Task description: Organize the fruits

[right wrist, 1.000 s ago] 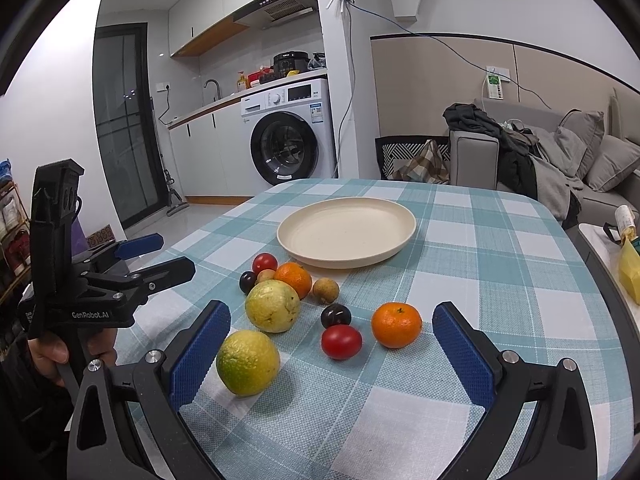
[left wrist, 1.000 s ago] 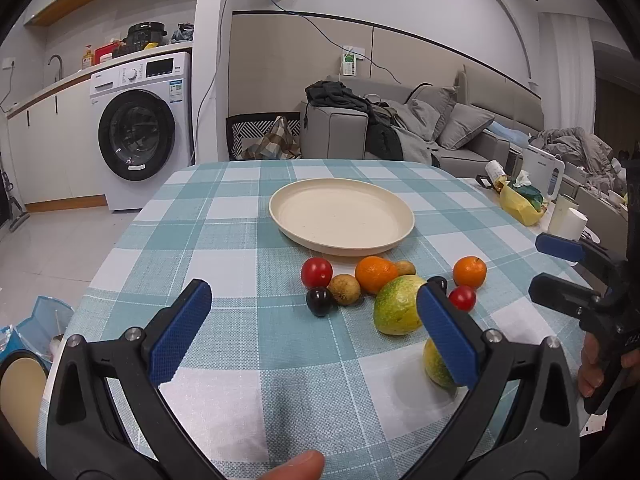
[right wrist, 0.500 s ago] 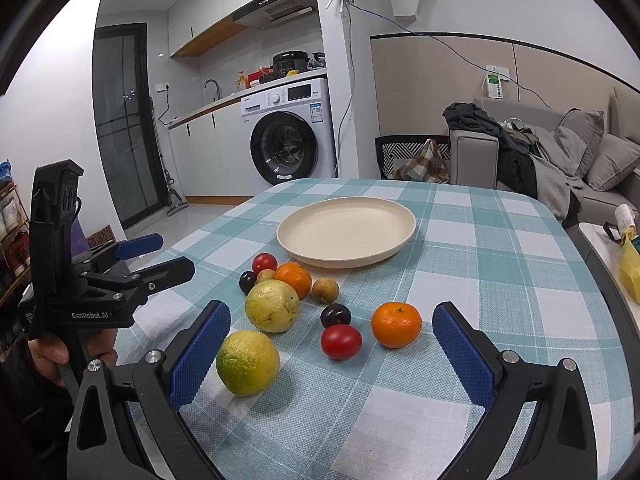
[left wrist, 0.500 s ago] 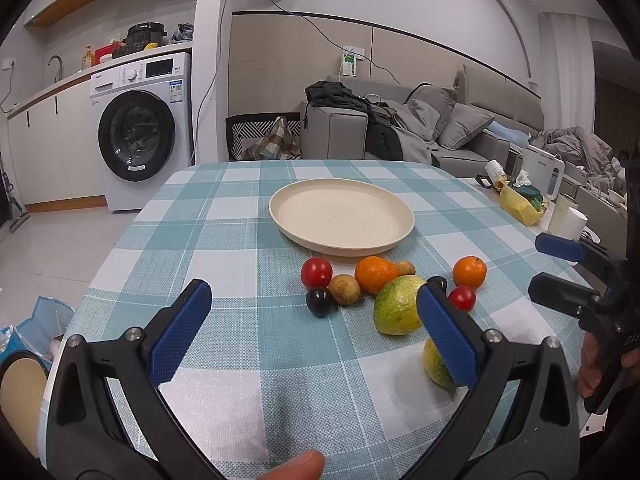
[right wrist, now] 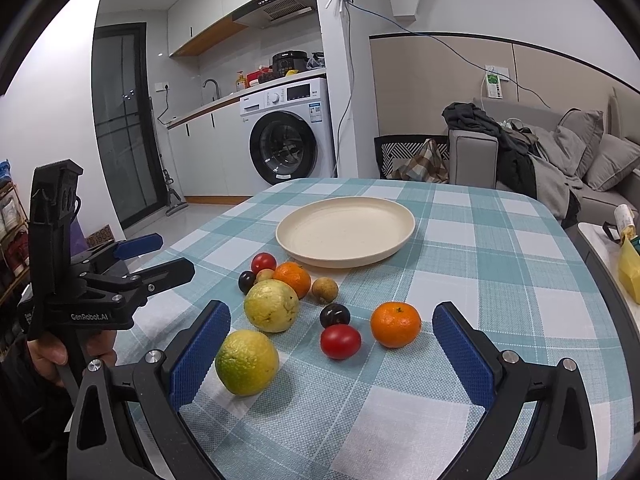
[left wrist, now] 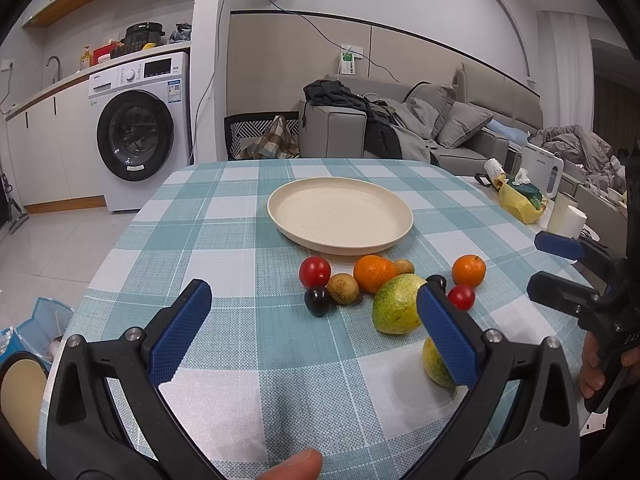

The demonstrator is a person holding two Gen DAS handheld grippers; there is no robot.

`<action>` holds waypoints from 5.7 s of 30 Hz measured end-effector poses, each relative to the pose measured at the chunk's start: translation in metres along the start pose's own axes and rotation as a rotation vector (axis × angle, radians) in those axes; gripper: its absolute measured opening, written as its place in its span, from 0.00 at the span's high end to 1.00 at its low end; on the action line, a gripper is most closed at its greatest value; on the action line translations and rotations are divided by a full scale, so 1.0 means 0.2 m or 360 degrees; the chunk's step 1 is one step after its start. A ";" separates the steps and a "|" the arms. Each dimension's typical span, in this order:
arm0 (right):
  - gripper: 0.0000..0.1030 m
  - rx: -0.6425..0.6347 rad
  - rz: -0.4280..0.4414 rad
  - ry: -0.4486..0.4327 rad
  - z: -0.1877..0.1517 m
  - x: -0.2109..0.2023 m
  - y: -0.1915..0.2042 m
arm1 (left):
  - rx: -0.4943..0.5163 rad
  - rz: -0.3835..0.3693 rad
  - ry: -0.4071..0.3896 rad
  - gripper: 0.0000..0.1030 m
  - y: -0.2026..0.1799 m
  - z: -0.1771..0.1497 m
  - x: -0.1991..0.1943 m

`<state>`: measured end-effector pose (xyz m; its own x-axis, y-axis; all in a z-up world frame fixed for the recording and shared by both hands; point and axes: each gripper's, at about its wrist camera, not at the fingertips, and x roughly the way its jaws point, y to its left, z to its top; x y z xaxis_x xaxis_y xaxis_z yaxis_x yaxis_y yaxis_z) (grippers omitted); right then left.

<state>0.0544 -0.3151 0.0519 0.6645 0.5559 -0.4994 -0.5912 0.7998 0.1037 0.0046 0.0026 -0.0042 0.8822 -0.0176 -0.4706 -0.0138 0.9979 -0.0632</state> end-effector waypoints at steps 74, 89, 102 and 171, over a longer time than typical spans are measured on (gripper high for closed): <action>0.49 0.0270 -0.0153 0.0541 0.02 0.37 -0.31 | 0.0065 -0.0569 0.0515 0.54 -0.33 -0.05 0.23; 0.61 0.0244 -0.0118 0.0549 0.02 0.44 -0.29 | -0.0069 -0.0404 0.0328 0.54 -0.08 0.12 0.20; 0.61 0.0202 -0.0041 0.0311 0.18 0.34 -0.20 | -0.0135 -0.0286 0.0252 0.54 0.07 0.23 0.34; 0.00 0.0196 -0.0038 0.0241 0.37 0.59 -0.18 | -0.0149 -0.0202 0.0241 0.01 0.12 0.36 0.73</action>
<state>0.1874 -0.2615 0.0535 0.5959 0.5033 -0.6258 -0.5092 0.8394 0.1901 0.1670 0.0283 -0.0104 0.7990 -0.1592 -0.5799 0.0432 0.9770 -0.2087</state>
